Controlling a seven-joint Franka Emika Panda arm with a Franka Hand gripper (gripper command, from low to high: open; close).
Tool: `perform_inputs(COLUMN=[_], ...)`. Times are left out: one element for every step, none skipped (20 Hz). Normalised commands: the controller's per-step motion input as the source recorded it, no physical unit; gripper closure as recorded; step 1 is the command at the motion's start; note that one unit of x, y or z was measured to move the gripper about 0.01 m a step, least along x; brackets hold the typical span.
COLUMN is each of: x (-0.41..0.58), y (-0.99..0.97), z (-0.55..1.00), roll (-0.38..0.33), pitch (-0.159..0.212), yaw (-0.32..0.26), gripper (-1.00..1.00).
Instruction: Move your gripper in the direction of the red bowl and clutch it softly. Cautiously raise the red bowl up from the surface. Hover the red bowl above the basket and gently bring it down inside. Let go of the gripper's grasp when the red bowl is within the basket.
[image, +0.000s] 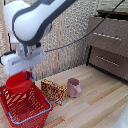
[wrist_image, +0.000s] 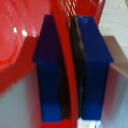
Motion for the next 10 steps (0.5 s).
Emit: perform_inputs(x=[0.077,0.094,0.117,0.149,0.163,0.171,0.16,0.149,0.203,0.191], y=[0.0,0.0,0.0,0.0,0.0,0.0,-0.06,-0.13,-0.05,-0.19], z=[-0.23,-0.26,-0.24,-0.21,-0.15,-0.06,0.0,0.0,0.06,0.24], roll=[-0.01,-0.009,0.0,0.0,0.0,0.0,0.039,0.061,0.034,0.061], pitch=[-0.164,-0.166,-0.148,-0.131,-0.105,-0.109,-0.101,-0.087,-0.032,0.0], yaw=[0.016,0.002,0.0,0.0,0.0,0.0,0.0,-0.023,-0.04,-0.014], gripper=[-1.0,-1.0,-1.0,-1.0,-1.0,-1.0,-1.0,-1.0,-1.0,-1.0])
